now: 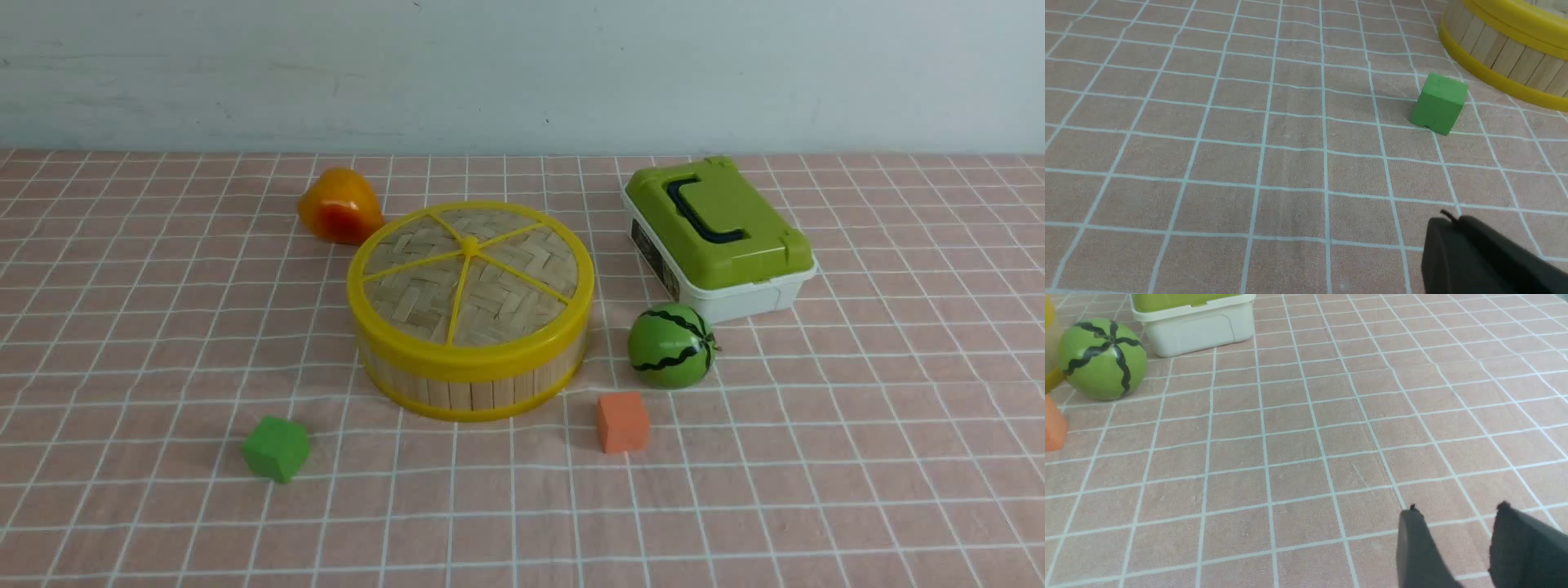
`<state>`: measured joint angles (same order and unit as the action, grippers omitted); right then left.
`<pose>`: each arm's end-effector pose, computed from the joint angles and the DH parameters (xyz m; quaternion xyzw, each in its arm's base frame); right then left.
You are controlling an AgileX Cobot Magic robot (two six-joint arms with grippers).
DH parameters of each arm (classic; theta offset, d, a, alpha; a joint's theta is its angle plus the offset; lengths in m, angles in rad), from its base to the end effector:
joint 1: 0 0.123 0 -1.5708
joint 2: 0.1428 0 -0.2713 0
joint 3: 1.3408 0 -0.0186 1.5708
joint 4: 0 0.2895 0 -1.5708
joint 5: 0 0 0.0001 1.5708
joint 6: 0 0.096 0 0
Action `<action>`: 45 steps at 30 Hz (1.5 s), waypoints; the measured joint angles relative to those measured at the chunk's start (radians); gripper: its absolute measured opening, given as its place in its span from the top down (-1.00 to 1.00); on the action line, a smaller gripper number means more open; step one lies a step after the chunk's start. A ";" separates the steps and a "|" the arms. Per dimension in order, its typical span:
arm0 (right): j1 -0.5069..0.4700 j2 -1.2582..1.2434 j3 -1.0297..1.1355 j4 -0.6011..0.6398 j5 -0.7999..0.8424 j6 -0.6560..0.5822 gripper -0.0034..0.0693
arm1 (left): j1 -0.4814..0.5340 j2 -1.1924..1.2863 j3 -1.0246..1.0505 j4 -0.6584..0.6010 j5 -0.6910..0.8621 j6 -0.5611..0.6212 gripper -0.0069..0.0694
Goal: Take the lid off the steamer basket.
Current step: Use the left arm to lift the lid of the steamer
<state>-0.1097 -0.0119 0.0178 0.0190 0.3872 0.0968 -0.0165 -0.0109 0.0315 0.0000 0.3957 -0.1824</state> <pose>0.1090 -0.0113 0.1715 0.0881 0.8017 0.0043 0.5911 0.1095 -0.0018 0.1654 -0.0674 0.8106 -0.0578 0.5788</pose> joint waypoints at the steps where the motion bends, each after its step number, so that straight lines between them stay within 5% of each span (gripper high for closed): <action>1: 0.000 0.000 0.000 0.000 0.000 0.000 0.24 | 0.000 0.000 0.000 0.000 0.000 0.000 0.81; 38: 0.000 0.000 0.000 0.000 0.000 0.000 0.24 | 0.000 0.000 0.000 0.008 -0.001 0.000 0.76; 45: 0.000 0.000 0.000 0.000 0.000 0.000 0.24 | 0.000 0.000 0.000 0.008 -0.123 0.000 0.75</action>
<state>-0.1097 -0.0119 0.0178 0.0190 0.3872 0.0968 -0.0165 -0.0109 0.0315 0.0081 0.2726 -0.1824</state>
